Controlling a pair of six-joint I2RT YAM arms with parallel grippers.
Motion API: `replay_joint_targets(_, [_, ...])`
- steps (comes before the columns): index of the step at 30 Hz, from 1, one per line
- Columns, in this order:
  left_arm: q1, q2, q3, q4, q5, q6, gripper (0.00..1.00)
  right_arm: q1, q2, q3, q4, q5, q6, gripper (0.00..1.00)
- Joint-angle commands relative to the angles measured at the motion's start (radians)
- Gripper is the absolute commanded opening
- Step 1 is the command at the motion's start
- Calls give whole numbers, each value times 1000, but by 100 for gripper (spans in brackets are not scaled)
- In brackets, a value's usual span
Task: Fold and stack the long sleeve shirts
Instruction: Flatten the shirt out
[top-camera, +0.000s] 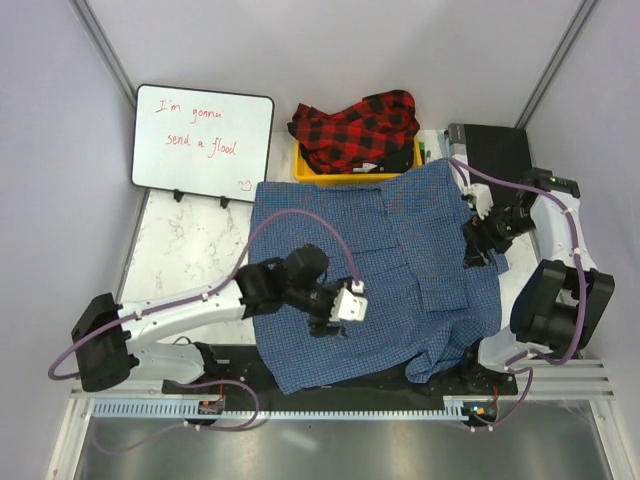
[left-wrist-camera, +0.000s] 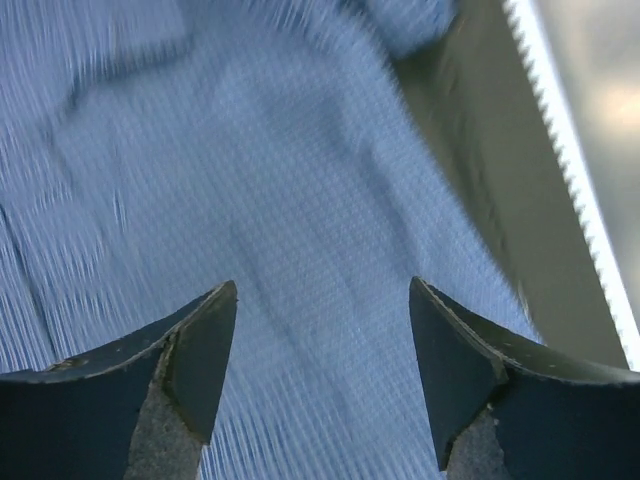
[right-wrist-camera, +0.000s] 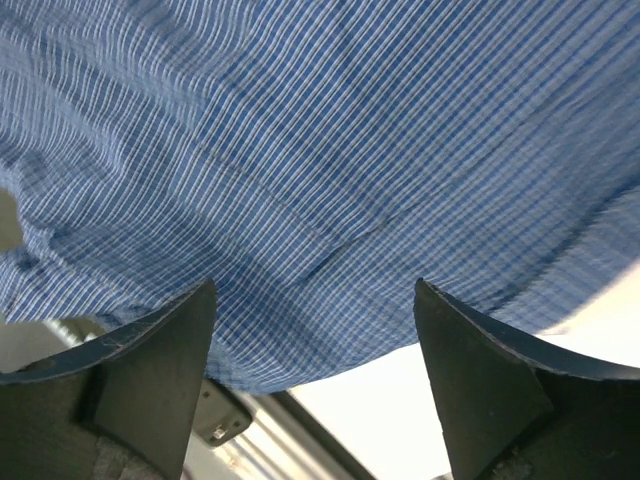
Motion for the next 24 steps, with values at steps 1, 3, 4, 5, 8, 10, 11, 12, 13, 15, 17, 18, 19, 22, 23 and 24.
replay_joint_targets(1, [-230,35,-53,437,-42,-15,75,-20,31,-53,-120,9,-73,86])
replay_joint_targets(3, [-302,51,-117,645,-22,85,74,-32,63,-75,-112,12,-71,84])
replay_joint_targets(4, [-351,71,-154,690,-2,189,74,-37,74,-76,-112,12,-70,84])
replay_joint_targets(5, [-370,118,-153,703,41,228,73,-41,95,-82,-111,10,-68,84])
replay_joint_targets(8, [-413,205,-98,704,107,315,68,-54,123,-81,-94,6,-57,82])
replay_joint_targets(10, [-444,284,-56,721,110,367,66,-55,126,-78,-81,3,-42,82])
replay_joint_targets(11, [-453,313,-44,729,106,383,66,-55,134,-76,-80,3,-39,82])
replay_joint_targets(12, [-462,365,-17,740,99,391,66,-55,137,-76,-74,6,-34,82])
replay_joint_targets(13, [-479,397,2,750,78,400,66,-55,143,-78,-69,9,-33,82])
replay_joint_targets(15, [-493,480,46,772,52,412,66,-55,152,-82,-68,21,-40,81])
replay_joint_targets(17, [-501,529,82,790,-3,432,66,-55,154,-96,-68,30,-50,80])
replay_joint_targets(18, [-501,557,114,793,-23,434,65,-57,152,-101,-66,33,-59,80])
replay_joint_targets(19, [-499,597,126,795,-64,444,63,-57,148,-108,-60,38,-60,80])
replay_joint_targets(22, [-496,658,145,798,-149,496,58,-57,155,-130,-43,50,-71,79])
replay_joint_targets(23, [-493,663,142,798,-164,509,54,-58,157,-135,-42,52,-73,79])
replay_joint_targets(24, [-485,663,136,783,-177,516,49,-60,158,-136,-42,50,-74,79])
